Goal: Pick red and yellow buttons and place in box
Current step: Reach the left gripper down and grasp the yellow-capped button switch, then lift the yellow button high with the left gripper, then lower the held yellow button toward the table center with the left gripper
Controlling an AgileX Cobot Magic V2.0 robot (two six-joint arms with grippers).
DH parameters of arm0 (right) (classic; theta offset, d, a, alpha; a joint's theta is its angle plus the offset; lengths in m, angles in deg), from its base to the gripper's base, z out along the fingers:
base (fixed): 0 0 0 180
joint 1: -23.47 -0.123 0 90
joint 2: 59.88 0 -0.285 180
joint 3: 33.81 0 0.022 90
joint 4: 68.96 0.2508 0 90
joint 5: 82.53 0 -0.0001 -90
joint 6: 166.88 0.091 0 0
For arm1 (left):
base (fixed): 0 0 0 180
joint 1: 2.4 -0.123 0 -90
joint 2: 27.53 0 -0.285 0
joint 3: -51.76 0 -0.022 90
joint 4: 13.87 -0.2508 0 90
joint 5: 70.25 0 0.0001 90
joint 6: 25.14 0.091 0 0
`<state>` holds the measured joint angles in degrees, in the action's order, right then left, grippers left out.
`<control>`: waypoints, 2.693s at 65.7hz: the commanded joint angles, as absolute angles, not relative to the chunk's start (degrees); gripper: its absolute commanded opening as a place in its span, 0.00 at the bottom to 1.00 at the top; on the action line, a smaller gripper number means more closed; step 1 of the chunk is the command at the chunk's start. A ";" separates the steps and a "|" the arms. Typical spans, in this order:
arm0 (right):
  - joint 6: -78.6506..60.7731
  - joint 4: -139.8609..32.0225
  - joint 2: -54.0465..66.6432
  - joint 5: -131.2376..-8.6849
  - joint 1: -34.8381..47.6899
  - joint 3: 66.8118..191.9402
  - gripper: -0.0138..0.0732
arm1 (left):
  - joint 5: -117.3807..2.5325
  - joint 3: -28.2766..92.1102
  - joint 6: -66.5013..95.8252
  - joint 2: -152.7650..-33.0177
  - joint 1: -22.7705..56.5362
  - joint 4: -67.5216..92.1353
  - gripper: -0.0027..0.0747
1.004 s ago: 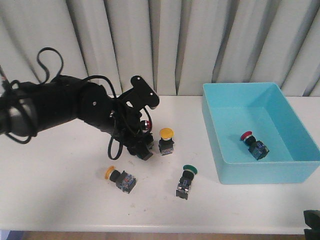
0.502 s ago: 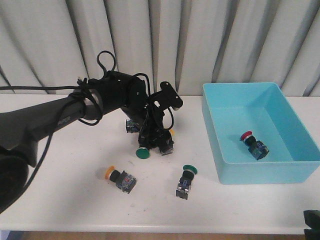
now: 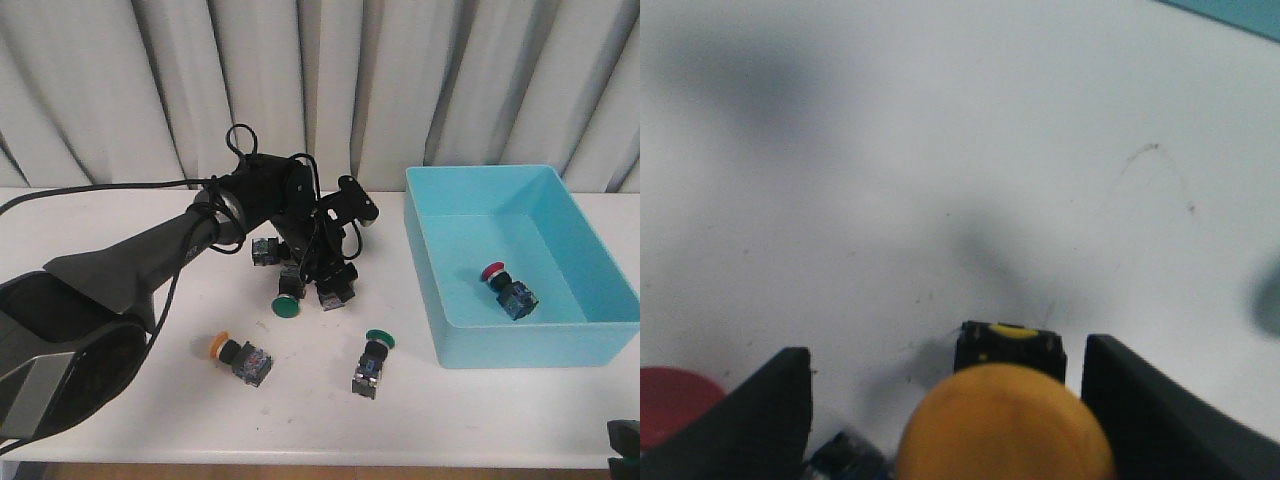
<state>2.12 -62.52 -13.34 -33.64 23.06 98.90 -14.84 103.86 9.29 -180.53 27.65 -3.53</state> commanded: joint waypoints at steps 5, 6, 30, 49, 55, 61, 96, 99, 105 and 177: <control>2.10 -62.45 -13.46 -36.20 23.23 100.36 0.57 | -15.83 106.08 11.41 -177.84 27.58 -1.83 0.70; 2.10 -62.45 -13.46 -36.20 23.23 100.36 0.57 | -15.72 106.08 11.46 -177.92 27.58 -1.82 0.69; 2.10 -62.45 -13.46 -36.20 23.23 100.36 0.57 | -14.58 106.08 11.22 -177.56 27.58 -1.40 0.38; 2.10 -62.45 -13.46 -36.20 23.23 100.36 0.57 | -12.25 106.08 9.40 -175.28 27.58 -1.51 0.27; 2.10 -62.45 -13.46 -36.20 23.23 100.36 0.57 | -11.32 106.08 7.13 -173.75 27.58 -1.56 0.27; 2.10 -62.45 -13.46 -36.25 23.23 100.36 0.57 | -10.26 106.08 3.68 -171.53 27.58 -1.56 0.27; 2.10 -62.45 -13.46 -36.25 23.23 100.36 0.57 | -6.20 106.08 -11.67 -154.81 27.69 -2.11 0.27; 2.10 -62.45 -13.46 -36.42 23.23 100.36 0.57 | -5.39 106.08 -11.67 -153.92 27.69 -2.16 0.27; 2.10 -62.45 -13.46 -36.42 23.23 100.36 0.57 | -4.55 106.08 -11.67 -152.32 27.69 -2.16 0.27; 2.10 -62.45 -13.46 -36.42 23.23 100.36 0.57 | -47.47 32.37 -5.41 -103.95 29.63 -4.57 0.27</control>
<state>2.12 -62.52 -13.34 -33.64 23.06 98.90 -36.38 38.74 -7.48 -110.31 28.86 -5.46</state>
